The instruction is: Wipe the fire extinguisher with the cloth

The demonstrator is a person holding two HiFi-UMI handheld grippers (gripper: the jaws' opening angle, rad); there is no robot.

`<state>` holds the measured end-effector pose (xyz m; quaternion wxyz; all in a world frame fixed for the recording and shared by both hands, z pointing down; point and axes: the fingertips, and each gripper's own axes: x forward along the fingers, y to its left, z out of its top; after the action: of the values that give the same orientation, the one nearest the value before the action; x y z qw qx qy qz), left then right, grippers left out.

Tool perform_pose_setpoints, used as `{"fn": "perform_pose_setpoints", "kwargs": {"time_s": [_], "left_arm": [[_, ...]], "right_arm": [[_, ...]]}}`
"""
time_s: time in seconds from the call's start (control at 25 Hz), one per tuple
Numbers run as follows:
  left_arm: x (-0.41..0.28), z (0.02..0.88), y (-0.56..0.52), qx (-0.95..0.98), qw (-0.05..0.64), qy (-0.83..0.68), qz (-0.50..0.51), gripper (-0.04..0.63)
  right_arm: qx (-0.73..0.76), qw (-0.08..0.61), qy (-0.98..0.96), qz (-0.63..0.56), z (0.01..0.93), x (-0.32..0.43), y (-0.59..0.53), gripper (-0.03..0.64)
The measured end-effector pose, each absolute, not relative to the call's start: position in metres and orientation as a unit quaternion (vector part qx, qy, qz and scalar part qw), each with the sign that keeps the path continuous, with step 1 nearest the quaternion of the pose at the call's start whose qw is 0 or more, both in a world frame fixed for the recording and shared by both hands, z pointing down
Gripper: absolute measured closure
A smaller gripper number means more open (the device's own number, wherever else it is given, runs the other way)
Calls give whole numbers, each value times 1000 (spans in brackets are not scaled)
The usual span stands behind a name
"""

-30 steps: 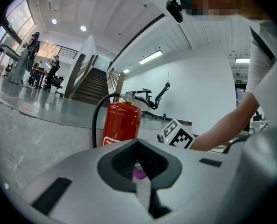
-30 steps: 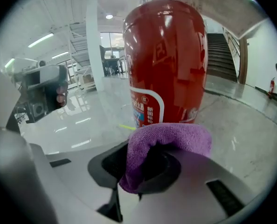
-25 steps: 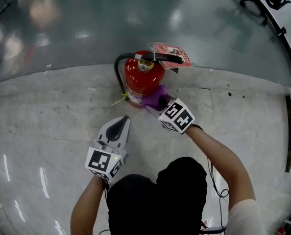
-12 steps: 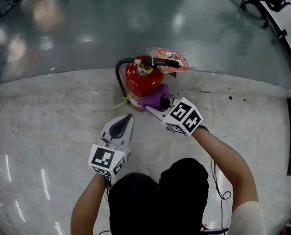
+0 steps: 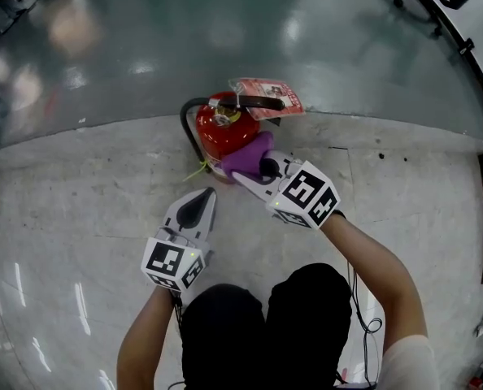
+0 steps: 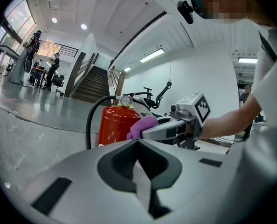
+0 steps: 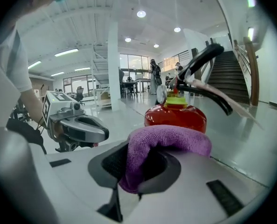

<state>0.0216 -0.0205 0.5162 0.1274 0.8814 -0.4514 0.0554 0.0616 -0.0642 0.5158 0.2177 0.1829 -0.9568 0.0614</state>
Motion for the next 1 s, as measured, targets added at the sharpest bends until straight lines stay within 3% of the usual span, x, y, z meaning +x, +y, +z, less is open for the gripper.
{"fn": "perform_pose_setpoints", "kwargs": {"time_s": [0.2, 0.48, 0.6, 0.72, 0.84, 1.0], "left_arm": [[37, 501, -17, 888, 122, -438, 61, 591], [74, 451, -19, 910, 66, -405, 66, 591], [87, 427, -22, 913, 80, -398, 53, 591], [73, 415, -28, 909, 94, -403, 51, 591], [50, 420, -38, 919, 62, -386, 59, 591], [7, 460, -48, 933, 94, -344, 54, 591]], "right_arm": [[191, 162, -967, 40, 479, 84, -50, 555], [178, 147, -973, 1, 475, 141, -17, 555], [187, 139, -972, -3, 468, 173, -10, 555], [216, 120, -969, -1, 467, 190, -5, 555], [246, 126, -961, -25, 474, 184, -14, 555], [297, 130, -945, -33, 496, 150, -15, 555]]}}
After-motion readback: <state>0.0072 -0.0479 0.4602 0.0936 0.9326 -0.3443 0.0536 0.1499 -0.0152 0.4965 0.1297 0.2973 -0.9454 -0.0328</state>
